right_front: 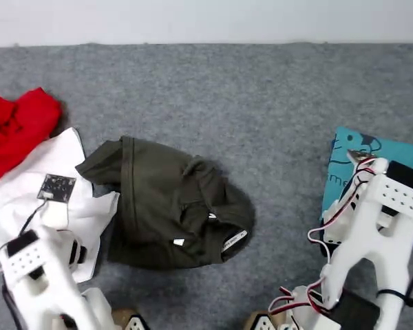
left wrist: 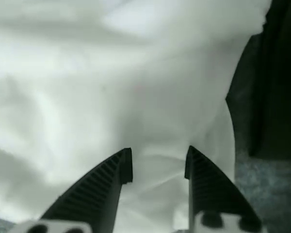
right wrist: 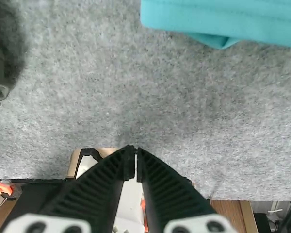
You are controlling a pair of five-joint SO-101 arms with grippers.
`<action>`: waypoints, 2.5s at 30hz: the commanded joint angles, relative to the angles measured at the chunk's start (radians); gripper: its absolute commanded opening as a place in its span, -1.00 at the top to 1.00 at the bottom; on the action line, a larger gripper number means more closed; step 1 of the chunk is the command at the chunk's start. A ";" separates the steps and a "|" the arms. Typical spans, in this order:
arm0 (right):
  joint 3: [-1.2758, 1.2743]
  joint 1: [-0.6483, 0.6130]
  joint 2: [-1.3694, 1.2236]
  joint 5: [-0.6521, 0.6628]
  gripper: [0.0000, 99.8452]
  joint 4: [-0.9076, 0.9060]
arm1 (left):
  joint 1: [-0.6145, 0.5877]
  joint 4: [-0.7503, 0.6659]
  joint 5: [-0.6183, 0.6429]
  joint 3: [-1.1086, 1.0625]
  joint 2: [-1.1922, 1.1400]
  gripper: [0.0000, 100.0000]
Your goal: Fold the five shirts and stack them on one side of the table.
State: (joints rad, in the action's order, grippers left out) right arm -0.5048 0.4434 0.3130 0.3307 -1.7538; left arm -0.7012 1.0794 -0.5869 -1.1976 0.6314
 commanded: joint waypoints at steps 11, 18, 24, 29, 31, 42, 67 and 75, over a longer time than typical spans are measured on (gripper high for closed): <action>0.011 -0.008 0.036 -0.003 0.98 -0.039 | -0.189 -0.008 0.055 0.762 -0.784 0.78; 0.012 -0.008 0.036 -0.003 0.98 -0.039 | -0.290 0.123 0.055 1.207 -0.973 0.78; 0.014 -0.059 0.038 -0.003 0.98 -0.039 | -0.275 0.298 0.055 1.428 -1.002 0.78; 0.041 -0.234 0.038 -0.006 0.98 -0.039 | -0.221 0.437 0.057 1.523 -1.002 0.78; 0.092 -0.305 0.038 -0.008 0.98 -0.039 | -0.199 0.493 0.057 1.557 -1.002 0.78; 0.411 -0.691 -0.088 -0.008 0.57 -0.039 | -0.117 0.674 0.072 1.681 -0.994 0.77; 0.720 -0.951 -0.690 -0.005 0.98 -0.041 | -0.028 0.486 0.140 1.115 -0.661 0.77; 0.617 -0.819 -0.524 0.106 0.98 -0.044 | -0.020 0.446 0.140 1.032 -0.594 0.77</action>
State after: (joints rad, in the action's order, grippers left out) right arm 0.1534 -0.4235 -0.3268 0.3874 -1.7538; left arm -0.7288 1.5443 -0.4503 -0.1603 -0.0284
